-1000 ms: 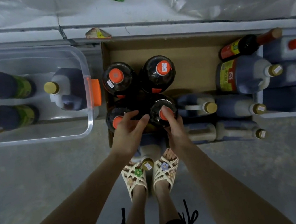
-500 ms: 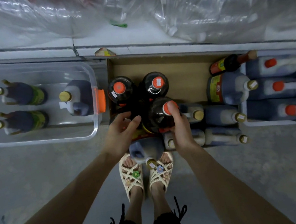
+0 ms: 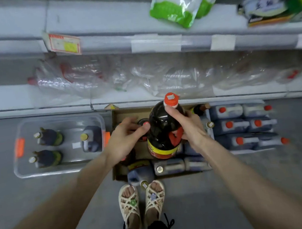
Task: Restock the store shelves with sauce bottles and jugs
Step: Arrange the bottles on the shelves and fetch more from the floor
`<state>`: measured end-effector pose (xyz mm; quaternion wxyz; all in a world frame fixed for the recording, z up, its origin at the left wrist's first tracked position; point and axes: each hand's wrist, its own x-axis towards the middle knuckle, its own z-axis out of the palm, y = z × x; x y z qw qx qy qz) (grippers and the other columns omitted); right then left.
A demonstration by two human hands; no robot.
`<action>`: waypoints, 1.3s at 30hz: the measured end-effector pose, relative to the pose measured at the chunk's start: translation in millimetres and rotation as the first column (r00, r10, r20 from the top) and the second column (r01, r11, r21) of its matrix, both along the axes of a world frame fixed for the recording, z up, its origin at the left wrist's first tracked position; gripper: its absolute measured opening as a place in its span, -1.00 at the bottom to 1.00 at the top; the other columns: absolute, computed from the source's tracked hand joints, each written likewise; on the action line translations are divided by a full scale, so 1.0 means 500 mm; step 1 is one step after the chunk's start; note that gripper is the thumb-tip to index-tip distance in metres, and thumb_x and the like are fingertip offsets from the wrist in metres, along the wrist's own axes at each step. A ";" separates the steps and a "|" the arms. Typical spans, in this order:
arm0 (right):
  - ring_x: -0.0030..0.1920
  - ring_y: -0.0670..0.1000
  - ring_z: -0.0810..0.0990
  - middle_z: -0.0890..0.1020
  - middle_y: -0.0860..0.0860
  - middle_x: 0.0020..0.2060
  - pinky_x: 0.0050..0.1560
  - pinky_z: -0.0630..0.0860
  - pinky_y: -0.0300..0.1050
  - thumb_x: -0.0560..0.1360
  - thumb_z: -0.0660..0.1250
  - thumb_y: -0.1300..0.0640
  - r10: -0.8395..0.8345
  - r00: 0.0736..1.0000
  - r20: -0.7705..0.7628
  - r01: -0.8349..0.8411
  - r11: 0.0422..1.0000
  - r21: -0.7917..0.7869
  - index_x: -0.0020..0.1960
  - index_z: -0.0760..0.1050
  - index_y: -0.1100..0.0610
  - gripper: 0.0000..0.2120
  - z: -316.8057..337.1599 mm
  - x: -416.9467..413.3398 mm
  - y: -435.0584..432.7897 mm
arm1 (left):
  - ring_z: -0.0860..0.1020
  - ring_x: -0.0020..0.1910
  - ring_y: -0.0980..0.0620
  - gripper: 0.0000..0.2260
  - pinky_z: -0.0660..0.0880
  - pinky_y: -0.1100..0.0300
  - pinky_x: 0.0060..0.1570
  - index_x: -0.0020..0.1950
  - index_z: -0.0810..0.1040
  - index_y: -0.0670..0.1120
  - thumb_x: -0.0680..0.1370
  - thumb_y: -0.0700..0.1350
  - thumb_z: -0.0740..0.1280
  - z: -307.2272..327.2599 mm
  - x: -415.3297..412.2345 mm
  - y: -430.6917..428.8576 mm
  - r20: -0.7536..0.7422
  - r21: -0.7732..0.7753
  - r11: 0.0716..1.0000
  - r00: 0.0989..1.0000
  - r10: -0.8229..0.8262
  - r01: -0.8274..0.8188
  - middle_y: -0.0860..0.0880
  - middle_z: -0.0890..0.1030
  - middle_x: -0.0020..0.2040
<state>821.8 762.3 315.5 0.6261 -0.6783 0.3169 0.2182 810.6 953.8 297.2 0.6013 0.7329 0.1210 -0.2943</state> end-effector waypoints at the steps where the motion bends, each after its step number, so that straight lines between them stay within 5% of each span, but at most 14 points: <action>1: -0.11 -0.08 0.64 0.67 -0.12 -0.25 -0.04 0.55 -0.09 0.39 0.47 -0.08 0.009 1.000 0.030 -0.008 0.999 -0.031 -0.19 0.54 -0.01 -0.82 0.045 0.011 -0.007 | 0.58 0.06 0.19 -0.41 0.47 0.19 0.21 0.39 0.39 -0.07 0.44 0.14 0.44 0.030 0.008 -0.002 0.012 -0.019 1.000 1.000 -0.025 0.025 0.10 0.63 0.03; 4: -0.14 -0.05 0.66 0.69 -0.07 -0.26 -0.05 0.59 -0.08 0.35 0.49 -0.11 0.035 0.993 0.113 -0.024 0.995 -0.098 -0.18 0.57 0.04 -0.76 0.185 0.044 -0.026 | 0.55 0.18 0.14 -0.11 0.45 0.14 0.25 0.46 0.30 0.02 0.21 0.29 0.48 0.132 0.038 -0.016 0.062 -0.068 0.992 0.993 -0.104 0.108 0.06 0.60 0.17; 7: -0.13 -0.05 0.66 0.70 -0.05 -0.23 0.03 0.58 -0.04 0.30 0.51 -0.18 0.067 0.975 0.213 -0.036 0.989 -0.146 -0.16 0.60 0.07 -0.67 0.337 0.069 -0.043 | 0.52 0.21 0.07 -0.10 0.48 0.29 0.04 0.50 0.25 0.04 0.21 0.19 0.50 0.260 0.079 -0.042 0.151 -0.087 0.984 0.978 -0.144 0.158 0.02 0.49 0.28; 10: -0.07 -0.02 0.68 0.71 -0.01 -0.14 0.11 0.59 0.06 0.02 0.54 -0.35 0.079 0.945 0.318 -0.022 0.983 -0.180 -0.02 0.62 0.12 -0.29 0.502 0.085 -0.048 | 0.47 0.29 0.07 -0.01 0.44 0.16 0.24 0.50 0.26 0.04 0.13 0.24 0.52 0.406 0.122 -0.060 0.289 -0.096 0.965 0.934 -0.208 0.244 0.04 0.46 0.34; 14: -0.10 0.09 0.69 0.72 0.06 -0.21 0.09 0.59 0.18 0.20 0.51 -0.27 0.054 0.876 0.480 0.049 0.979 -0.200 -0.14 0.65 0.17 -0.48 0.711 0.100 -0.059 | 0.51 0.23 0.20 -0.17 0.45 0.17 0.25 0.39 0.40 0.08 0.15 0.13 0.57 0.607 0.166 -0.072 0.469 -0.117 0.931 0.846 -0.255 0.345 0.14 0.55 0.26; 19: -0.10 0.12 0.70 0.72 0.12 -0.20 0.09 0.59 0.13 -0.02 0.57 -0.31 0.055 0.775 0.630 0.046 0.989 -0.144 -0.20 0.67 0.22 -0.34 0.924 0.132 -0.057 | 0.56 0.13 0.22 -0.42 0.47 0.36 0.06 0.18 0.47 0.11 0.26 -0.21 0.61 0.816 0.213 -0.087 0.597 -0.143 0.920 0.773 -0.214 0.365 0.13 0.61 0.13; 21: -0.13 0.08 0.70 0.72 0.09 -0.23 0.06 0.59 0.11 -0.03 0.50 -0.33 0.090 0.738 0.668 0.025 0.987 -0.160 -0.22 0.66 0.21 -0.34 0.989 0.147 -0.059 | 0.57 0.14 0.16 -0.37 0.48 0.30 0.09 0.19 0.47 0.04 0.20 -0.17 0.64 0.879 0.227 -0.091 0.644 -0.144 0.936 0.749 -0.159 0.322 0.08 0.61 0.13; 24: -0.11 0.07 0.69 0.72 0.07 -0.22 0.08 0.58 0.13 0.04 0.46 -0.31 0.135 0.700 0.702 -0.010 0.984 -0.179 -0.23 0.66 0.17 -0.42 1.042 0.168 -0.062 | 0.53 0.20 0.15 -0.17 0.45 0.21 0.19 0.29 0.45 -0.02 0.06 -0.01 0.66 0.931 0.251 -0.096 0.689 -0.111 0.958 0.715 -0.116 0.263 0.07 0.60 0.19; 30: -0.08 -0.08 0.69 0.73 -0.02 -0.12 -0.02 0.56 -0.12 0.21 0.43 -0.20 0.202 0.616 0.761 -0.094 0.979 -0.184 -0.06 0.66 0.06 -0.57 1.079 0.247 -0.083 | 0.52 0.20 0.16 -0.20 0.45 0.18 0.22 0.29 0.45 -0.05 0.12 -0.13 0.68 0.972 0.323 -0.122 0.725 -0.113 0.986 0.689 0.001 0.118 0.07 0.59 0.18; 35: 0.04 -0.06 0.65 0.70 -0.08 -0.04 0.06 0.57 -0.14 0.39 0.45 -0.07 0.210 0.575 0.791 -0.109 0.978 -0.181 -0.02 0.62 -0.07 -0.81 1.066 0.319 -0.112 | 0.51 0.19 0.19 -0.17 0.45 0.25 0.15 0.32 0.41 -0.05 0.11 -0.15 0.68 0.972 0.377 -0.153 0.731 -0.105 0.994 0.679 0.069 0.012 0.10 0.57 0.18; 39: 0.03 -0.09 0.66 0.70 -0.07 -0.02 -0.01 0.55 -0.19 0.42 0.45 -0.02 0.187 0.544 0.818 -0.116 0.982 -0.148 0.09 0.62 0.00 -0.74 1.065 0.385 -0.122 | 0.51 0.20 0.14 -0.17 0.45 0.30 0.10 0.34 0.39 -0.07 0.14 -0.16 0.67 0.977 0.422 -0.172 0.729 -0.121 0.992 0.674 0.120 -0.045 0.07 0.56 0.20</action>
